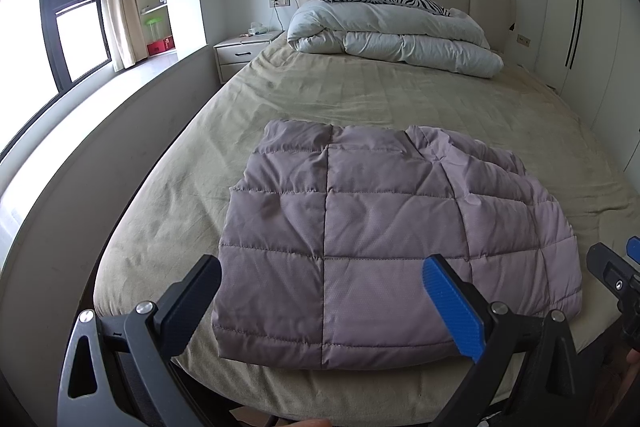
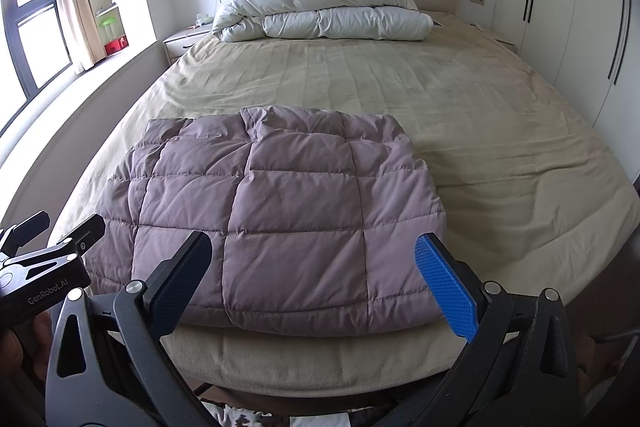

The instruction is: Fold large clothes

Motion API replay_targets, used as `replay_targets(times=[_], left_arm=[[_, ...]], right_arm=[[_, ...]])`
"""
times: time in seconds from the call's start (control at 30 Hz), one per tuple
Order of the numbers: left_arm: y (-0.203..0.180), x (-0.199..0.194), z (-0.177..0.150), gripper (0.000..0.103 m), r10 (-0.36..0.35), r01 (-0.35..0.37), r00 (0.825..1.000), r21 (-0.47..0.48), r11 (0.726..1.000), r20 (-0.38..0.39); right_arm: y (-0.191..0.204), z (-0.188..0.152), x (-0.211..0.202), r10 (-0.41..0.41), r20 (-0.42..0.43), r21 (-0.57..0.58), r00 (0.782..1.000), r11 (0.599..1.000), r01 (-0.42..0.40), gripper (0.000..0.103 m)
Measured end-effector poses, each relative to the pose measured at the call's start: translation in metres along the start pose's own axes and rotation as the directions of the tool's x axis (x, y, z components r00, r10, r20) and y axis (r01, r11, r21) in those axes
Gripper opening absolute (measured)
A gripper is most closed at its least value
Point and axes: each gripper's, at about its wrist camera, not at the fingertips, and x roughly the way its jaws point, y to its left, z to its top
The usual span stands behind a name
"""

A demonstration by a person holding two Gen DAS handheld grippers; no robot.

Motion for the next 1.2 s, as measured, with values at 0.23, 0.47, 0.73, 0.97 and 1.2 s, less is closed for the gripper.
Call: replay_targets(times=[0.23,0.47,0.73,0.97,1.2], left_arm=[[-0.0001,-0.0004,0.0003,0.103,0.000,0.000,1.000,0.000,1.000,0.001],[-0.0003,-0.0004,0.0010,0.103,-0.001,0.001,1.000,0.000,1.000,-0.001],[-0.0012,0.0000,0.0005,0.103,-0.001,0.001,1.000,0.001,1.000,-0.002],[-0.0011,0.0000,-0.0004,0.103,0.000,0.000,1.000,0.002,1.000,-0.002],[-0.0014,0.0000,-0.0001,0.103,-0.002,0.002,1.000,0.002,1.000,-0.004]], right_arm=[[0.0005,-0.0018,0.0003,0.000,-0.001,0.000,1.000,1.000,0.000,0.103],[0.0006,-0.0021,0.0002,0.001,-0.003,0.001,1.000,1.000,-0.001,0.103],[-0.0005,-0.0023,0.0008,0.002,-0.004,0.001,1.000,1.000,-0.002,0.103],[0.0007,-0.0053,0.0014,0.002,-0.005,0.000,1.000,1.000,-0.002,0.103],[0.0005,-0.0056,0.0013,0.003,-0.006,0.001,1.000,1.000,-0.003,0.103]])
